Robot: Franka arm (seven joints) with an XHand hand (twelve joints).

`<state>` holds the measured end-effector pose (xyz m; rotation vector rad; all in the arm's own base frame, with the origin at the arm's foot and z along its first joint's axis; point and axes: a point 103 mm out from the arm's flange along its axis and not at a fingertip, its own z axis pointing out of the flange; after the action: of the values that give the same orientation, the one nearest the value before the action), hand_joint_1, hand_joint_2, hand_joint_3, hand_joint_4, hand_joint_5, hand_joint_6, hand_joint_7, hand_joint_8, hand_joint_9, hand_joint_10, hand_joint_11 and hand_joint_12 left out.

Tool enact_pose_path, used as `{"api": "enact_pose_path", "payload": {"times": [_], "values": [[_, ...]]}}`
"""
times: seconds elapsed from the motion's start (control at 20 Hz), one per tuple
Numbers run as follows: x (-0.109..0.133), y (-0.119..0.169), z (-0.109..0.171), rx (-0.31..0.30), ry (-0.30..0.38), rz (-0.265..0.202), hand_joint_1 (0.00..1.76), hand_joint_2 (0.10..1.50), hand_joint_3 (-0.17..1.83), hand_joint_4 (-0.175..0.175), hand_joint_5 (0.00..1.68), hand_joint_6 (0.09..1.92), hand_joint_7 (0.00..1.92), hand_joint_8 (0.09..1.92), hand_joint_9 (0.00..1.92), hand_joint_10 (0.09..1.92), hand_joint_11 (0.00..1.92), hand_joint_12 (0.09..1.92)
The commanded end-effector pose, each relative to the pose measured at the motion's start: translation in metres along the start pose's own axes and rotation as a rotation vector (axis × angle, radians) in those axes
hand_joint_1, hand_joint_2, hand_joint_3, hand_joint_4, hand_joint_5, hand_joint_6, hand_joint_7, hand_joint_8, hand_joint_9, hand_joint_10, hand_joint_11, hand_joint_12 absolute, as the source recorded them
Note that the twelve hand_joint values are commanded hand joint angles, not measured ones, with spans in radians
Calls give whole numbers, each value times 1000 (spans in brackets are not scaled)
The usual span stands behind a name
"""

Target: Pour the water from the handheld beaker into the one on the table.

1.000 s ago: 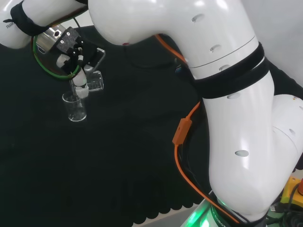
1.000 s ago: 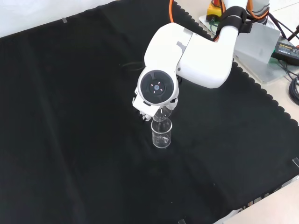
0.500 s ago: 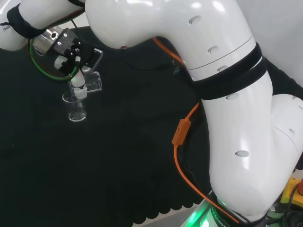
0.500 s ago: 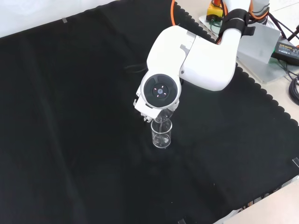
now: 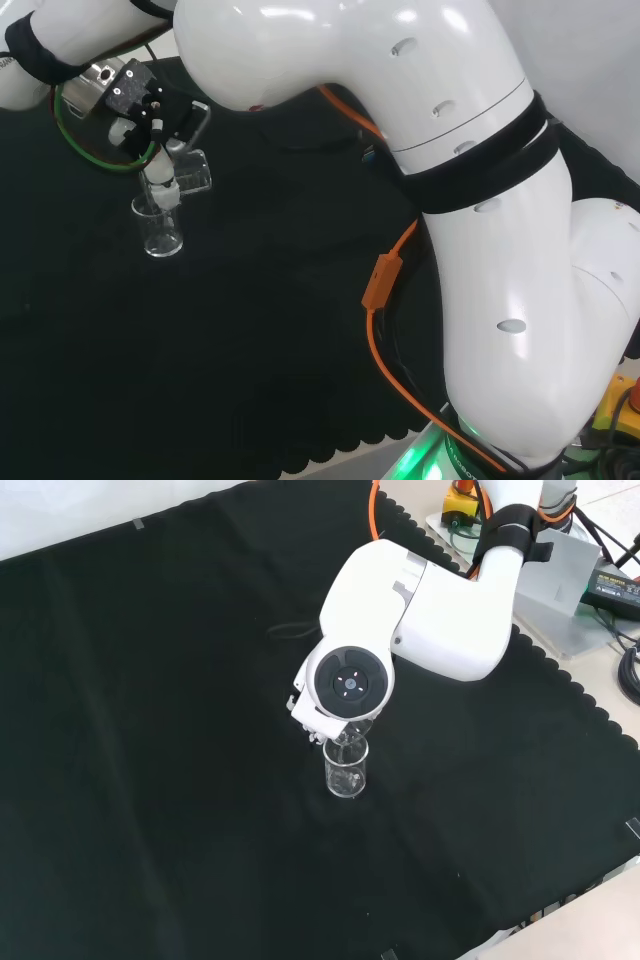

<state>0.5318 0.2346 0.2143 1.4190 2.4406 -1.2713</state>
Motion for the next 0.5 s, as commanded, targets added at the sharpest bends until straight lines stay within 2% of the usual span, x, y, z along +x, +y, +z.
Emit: {"api": "enact_pose_path", "payload": {"times": [0.05, 0.5], "values": [[0, -2, 6, 14, -6, -3, 1302, 1070, -175, -175, 1242, 588, 1301, 553, 1446, 735, 1050, 915], [1, 1, 3, 41, -30, 9, 1302, 1070, -175, -175, 1240, 590, 1300, 556, 1446, 735, 1051, 914]]}}
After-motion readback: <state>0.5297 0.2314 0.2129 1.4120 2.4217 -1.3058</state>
